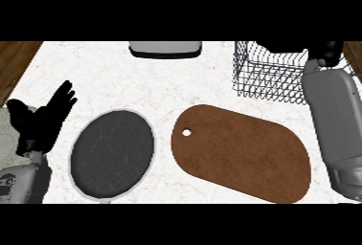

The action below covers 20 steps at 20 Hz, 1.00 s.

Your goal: Pick the bell pepper from the cutting board and place it in the basket

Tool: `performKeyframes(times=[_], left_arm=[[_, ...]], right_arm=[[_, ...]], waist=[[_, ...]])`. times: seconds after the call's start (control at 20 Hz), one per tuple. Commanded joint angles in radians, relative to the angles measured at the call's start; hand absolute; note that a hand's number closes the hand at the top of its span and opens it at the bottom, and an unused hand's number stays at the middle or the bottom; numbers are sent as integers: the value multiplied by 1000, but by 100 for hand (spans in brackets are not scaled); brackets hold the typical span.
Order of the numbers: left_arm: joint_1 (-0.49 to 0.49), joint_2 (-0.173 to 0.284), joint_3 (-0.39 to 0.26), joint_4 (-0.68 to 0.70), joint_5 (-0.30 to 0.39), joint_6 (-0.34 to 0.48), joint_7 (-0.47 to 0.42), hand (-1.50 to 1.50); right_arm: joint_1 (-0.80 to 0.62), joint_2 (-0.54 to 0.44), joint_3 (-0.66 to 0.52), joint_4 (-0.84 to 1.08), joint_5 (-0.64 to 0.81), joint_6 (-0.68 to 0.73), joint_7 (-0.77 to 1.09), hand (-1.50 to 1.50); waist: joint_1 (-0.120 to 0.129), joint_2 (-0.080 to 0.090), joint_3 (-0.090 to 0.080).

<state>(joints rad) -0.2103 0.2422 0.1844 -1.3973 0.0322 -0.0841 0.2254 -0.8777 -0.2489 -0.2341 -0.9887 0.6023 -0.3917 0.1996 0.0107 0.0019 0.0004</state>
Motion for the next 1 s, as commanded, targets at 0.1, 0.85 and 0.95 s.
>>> performKeyframes(times=[0.1,0.85,0.95], left_arm=[[-19,19,22,24,13,-10,7,0],[-34,-24,-2,49,-30,38,-26,0],[35,-9,15,38,-16,8,-68,0]], right_arm=[[-12,-69,-171,-76,-156,-26,31,-150],[357,-421,-462,-70,-601,545,-97,-150],[416,-467,-477,-37,-615,617,-155,-150]], waist=[[-18,-2,0],[-23,0,0],[-17,-1,0]])
